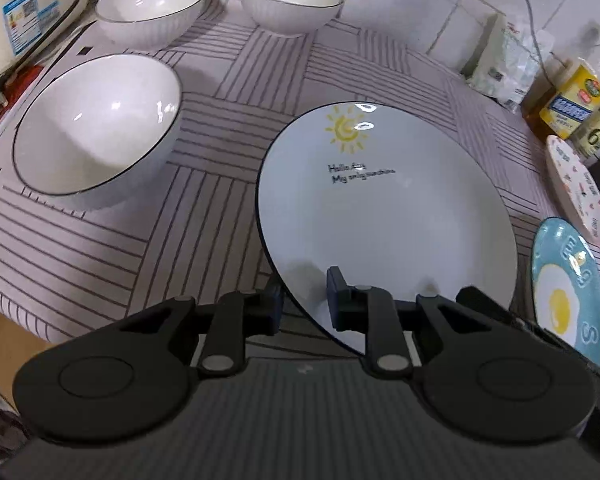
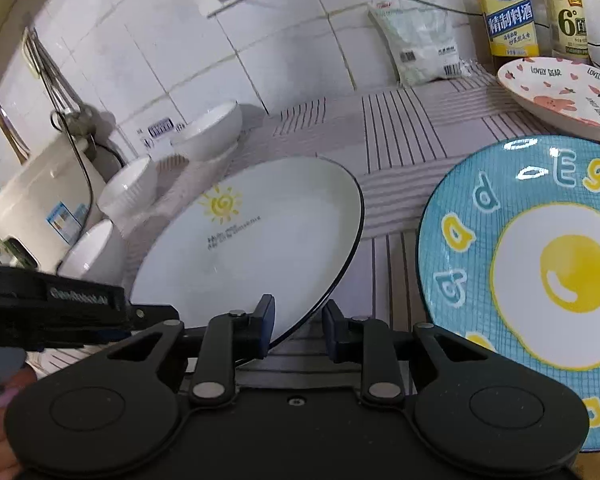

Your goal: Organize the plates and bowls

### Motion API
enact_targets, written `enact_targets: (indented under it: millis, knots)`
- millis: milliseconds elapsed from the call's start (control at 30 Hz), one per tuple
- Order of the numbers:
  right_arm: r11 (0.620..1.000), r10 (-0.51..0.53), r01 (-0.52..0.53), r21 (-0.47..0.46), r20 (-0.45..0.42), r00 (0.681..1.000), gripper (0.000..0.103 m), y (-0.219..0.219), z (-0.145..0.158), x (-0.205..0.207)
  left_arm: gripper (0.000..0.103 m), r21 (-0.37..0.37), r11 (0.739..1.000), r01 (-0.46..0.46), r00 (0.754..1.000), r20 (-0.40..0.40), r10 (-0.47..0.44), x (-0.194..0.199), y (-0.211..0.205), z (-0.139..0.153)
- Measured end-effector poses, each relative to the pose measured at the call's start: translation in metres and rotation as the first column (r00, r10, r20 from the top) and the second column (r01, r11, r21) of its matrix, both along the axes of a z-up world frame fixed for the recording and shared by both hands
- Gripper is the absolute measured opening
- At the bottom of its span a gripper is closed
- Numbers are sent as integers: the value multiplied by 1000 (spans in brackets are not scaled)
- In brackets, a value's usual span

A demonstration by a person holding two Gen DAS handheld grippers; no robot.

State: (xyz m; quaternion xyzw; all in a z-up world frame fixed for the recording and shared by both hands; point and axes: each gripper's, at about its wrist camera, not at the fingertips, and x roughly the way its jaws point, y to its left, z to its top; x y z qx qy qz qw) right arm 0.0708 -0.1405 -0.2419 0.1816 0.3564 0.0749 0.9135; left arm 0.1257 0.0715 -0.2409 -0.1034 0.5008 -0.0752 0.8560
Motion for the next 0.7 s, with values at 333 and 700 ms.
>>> enact_targets:
  millis: [333,700]
  knots:
    - [986,134,-127,-112,53,990,2,9,24,30,20,-63,998,27,1000,-1,-27,37,-10,2]
    - [983,60,-43,-178,93,994,10,-4,33,44,16,-14,999,41,998,48,-41,67,-15,3]
